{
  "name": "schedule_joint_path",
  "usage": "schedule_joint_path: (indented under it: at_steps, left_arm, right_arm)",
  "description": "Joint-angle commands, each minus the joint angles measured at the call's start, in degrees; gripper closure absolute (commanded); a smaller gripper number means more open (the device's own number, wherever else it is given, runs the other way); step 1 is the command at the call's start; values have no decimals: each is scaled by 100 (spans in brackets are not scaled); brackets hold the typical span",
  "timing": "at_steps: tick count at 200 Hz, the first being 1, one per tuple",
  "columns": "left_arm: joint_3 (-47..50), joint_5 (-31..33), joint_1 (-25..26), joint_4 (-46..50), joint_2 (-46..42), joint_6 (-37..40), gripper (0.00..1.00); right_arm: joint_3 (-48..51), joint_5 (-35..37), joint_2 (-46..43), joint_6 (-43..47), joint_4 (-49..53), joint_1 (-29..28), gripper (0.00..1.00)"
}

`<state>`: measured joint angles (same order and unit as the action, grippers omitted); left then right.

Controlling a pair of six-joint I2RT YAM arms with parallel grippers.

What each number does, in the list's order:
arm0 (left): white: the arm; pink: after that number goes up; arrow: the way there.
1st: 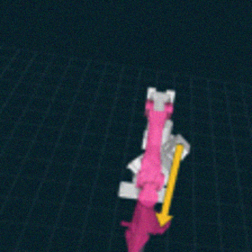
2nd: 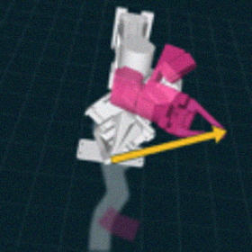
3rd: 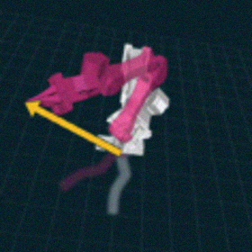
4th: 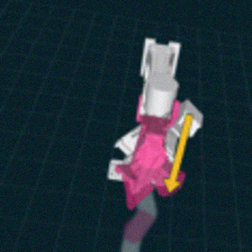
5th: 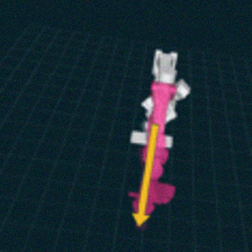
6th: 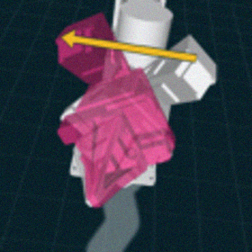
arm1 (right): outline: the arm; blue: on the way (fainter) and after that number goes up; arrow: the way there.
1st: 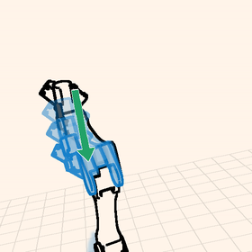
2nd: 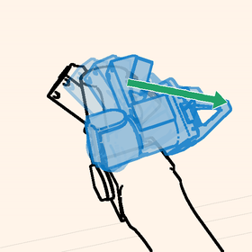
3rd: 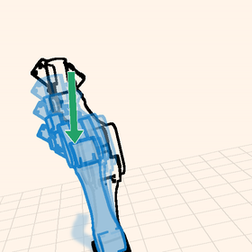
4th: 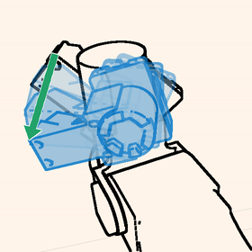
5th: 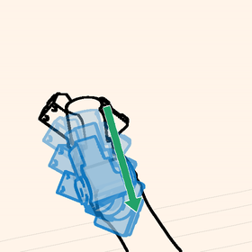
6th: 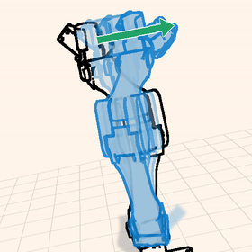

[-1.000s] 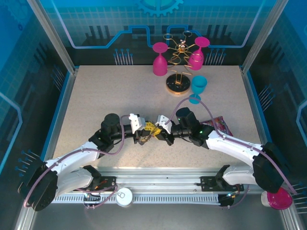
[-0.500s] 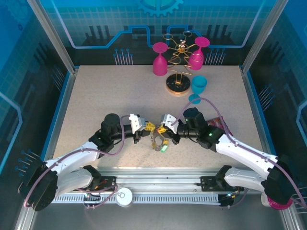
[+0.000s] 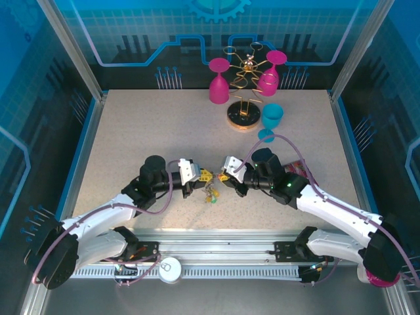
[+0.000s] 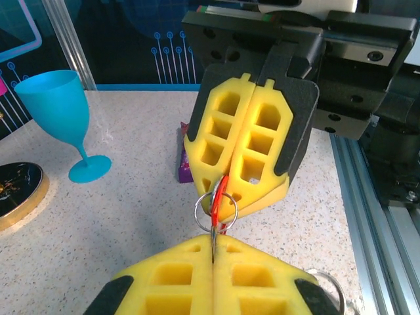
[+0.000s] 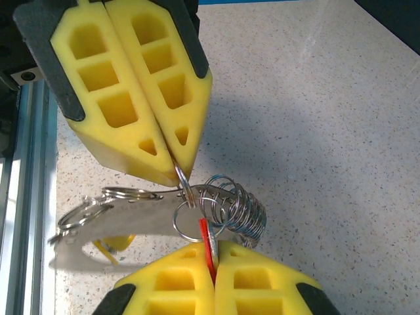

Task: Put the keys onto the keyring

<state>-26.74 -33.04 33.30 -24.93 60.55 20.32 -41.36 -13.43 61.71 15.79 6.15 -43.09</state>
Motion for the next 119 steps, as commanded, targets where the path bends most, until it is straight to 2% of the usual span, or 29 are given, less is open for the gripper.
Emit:
schedule_joint_path:
  at_steps: [1, 13, 57, 79, 94, 119]
  left_arm:
    - [-247, -44, -3, 642, -66, 513, 100]
    - [-292, 16, -2, 741, -16, 513, 100]
    - [-212, 319, -12, 610, -147, 229, 45]
    - [-70, 790, -35, 362, -539, -94, 25]
    - [54, 1422, -77, 119, -858, -499, 2]
    - [125, 2992, -144, 100, -1434, -1153, 1]
  right_arm:
    - [-283, 357, -118, 227, 281, 25, 100]
    - [-415, 409, -77, 331, 411, -1, 100]
    - [-1001, 806, 236, 736, 881, -121, 100]
    - [-1326, 930, 447, 912, 1028, -164, 100]
    - [-1536, 941, 623, 1018, 1035, -212, 100]
    - [-1969, 826, 1076, 1176, 881, -387, 100]
